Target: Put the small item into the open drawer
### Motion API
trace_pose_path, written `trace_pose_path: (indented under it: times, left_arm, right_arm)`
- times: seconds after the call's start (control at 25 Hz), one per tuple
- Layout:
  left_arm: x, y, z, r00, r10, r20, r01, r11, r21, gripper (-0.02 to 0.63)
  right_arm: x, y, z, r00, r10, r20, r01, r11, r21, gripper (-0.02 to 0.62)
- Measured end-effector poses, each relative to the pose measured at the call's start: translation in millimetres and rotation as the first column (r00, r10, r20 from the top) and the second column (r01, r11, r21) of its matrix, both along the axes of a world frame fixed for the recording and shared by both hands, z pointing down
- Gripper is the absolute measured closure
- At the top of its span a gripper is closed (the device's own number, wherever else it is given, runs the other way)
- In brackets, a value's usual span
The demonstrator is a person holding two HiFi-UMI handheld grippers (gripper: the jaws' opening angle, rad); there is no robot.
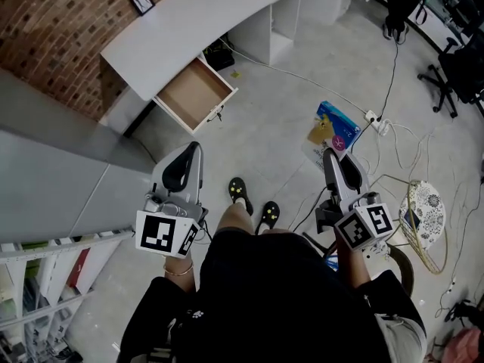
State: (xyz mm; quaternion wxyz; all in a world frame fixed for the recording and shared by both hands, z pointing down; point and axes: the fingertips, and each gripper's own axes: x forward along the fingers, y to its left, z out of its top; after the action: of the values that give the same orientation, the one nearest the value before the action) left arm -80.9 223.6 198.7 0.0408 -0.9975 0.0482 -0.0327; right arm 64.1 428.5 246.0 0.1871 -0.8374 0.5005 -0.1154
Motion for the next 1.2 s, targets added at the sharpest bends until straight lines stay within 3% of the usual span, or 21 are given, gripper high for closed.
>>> trace_pose_path:
  times: [0.44, 0.88, 1.2]
  left_arm:
    - [29.9, -22.0, 19.9, 1.000, -0.011, -0.025, 0.011, 1.000, -0.011, 0.618]
    - [78.1, -108.5, 19.0, 0.995, -0.097, -0.030, 0.095, 0.994, -0.059, 0.618]
    - [104.9, -182.1, 23.9, 0.982, -0.186, -0.007, 0.185, 0.980, -0.072, 0.618]
  right_arm:
    - [25.9, -12.3, 11.8, 1.000, -0.002, -0.031, 0.001, 1.000, -0.026, 0.499]
    - [82.7, -115.0, -0.5, 0.992, -0.115, -0.046, 0.111, 0.991, -0.077, 0.499]
    - [122.9, -209.7, -0.1, 0.972, -0.233, -0.043, 0.226, 0.967, -0.120, 0.499]
